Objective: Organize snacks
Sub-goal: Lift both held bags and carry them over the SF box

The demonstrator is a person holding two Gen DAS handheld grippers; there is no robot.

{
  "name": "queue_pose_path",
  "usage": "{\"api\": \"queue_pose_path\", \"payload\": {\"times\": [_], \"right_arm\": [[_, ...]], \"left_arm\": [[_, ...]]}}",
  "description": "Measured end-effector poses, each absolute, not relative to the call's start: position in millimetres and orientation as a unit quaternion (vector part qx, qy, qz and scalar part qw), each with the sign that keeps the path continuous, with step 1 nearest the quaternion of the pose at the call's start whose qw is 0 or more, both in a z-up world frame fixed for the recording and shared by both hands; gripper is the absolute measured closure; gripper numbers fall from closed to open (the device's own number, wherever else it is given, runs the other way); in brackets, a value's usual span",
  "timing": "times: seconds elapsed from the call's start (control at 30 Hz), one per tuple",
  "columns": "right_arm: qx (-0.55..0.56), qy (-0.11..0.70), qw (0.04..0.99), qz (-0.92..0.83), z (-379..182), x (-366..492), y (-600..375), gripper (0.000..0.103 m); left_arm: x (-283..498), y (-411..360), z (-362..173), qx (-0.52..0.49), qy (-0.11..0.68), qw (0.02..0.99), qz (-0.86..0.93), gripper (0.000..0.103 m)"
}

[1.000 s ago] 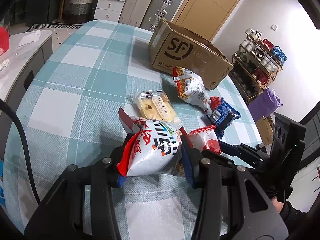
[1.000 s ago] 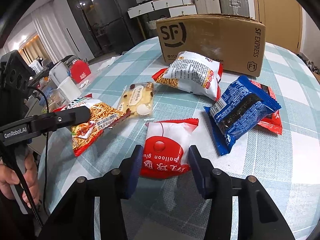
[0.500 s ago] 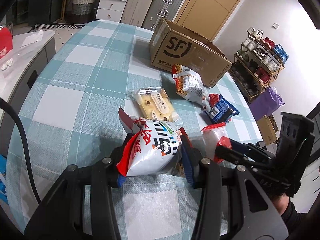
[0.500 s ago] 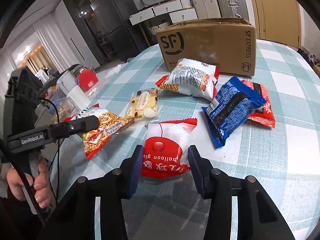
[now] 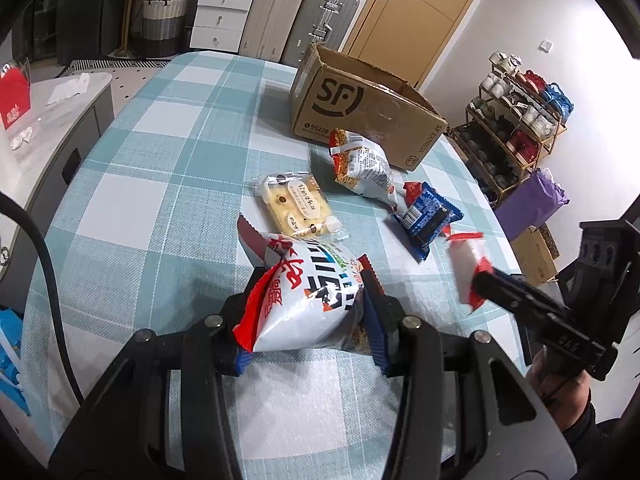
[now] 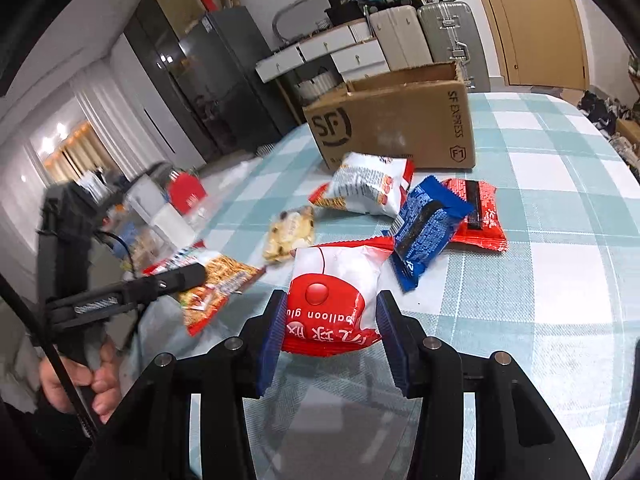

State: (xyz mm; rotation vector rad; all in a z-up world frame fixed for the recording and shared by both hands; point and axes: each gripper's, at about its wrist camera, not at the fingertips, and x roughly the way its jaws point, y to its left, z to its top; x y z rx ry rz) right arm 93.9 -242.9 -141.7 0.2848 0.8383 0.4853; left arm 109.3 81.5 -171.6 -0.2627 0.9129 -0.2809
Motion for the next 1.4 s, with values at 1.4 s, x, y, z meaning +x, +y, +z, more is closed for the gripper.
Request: {"api": "queue_pose_path", "payload": {"times": [1.4], "right_arm": [[0.135,0.254,0.914,0.287,41.3,143.2,-269.4,0.057]], "left_arm": [[193.0,77.0,-24.3,-0.097,0.349,0.917,-0.169,0.061]]}}
